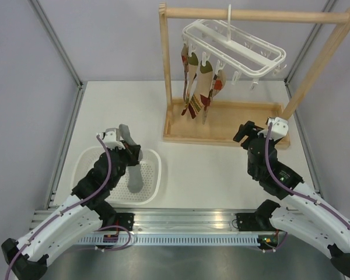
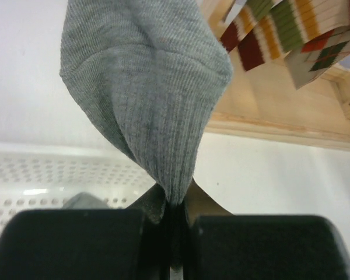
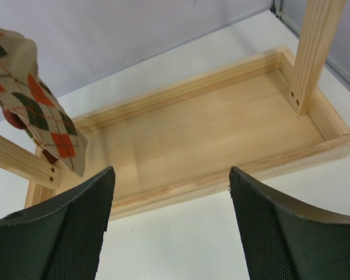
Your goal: Remove the socks clipped to the hanger
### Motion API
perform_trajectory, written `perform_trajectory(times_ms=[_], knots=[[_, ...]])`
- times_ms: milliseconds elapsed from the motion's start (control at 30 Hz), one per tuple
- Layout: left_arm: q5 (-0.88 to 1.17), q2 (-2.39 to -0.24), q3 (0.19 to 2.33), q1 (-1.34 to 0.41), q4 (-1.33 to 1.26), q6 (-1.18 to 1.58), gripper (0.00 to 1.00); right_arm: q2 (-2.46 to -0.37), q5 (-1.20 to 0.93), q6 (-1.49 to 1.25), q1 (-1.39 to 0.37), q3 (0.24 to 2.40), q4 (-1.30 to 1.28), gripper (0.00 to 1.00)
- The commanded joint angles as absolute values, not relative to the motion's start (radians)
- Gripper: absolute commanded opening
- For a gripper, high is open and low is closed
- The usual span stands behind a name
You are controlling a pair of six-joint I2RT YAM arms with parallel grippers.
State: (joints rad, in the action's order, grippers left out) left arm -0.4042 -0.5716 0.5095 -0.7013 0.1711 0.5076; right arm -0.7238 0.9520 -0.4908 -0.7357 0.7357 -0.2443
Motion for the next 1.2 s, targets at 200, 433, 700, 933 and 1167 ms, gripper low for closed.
perform_trajectory(times_ms=[200,433,700,933,1167], knots=[[-0.682,-0.431,0.446,-0.681,0.613,0.967,0.02,-0.667,0.870,-0.601,-0.660,0.598,-0.215,0.84],[-0.735,-0.468,0.443,-0.681,0.703,1.064,0.02,-0.650,0.831,-0.637,-0.629,0.522,-0.186,0.84],[-0.713,-0.468,0.414,-0.681,0.715,1.121,1.00,-0.673,0.781,-0.624,-0.592,0.477,-0.152,0.84],[-0.724,-0.468,0.420,-0.681,0.726,1.131,1.00,-0.672,0.739,-0.621,-0.568,0.463,-0.133,0.84],[-0.764,-0.517,0.459,-0.681,0.685,1.073,1.00,-0.672,0.700,-0.626,-0.552,0.451,-0.127,0.84]])
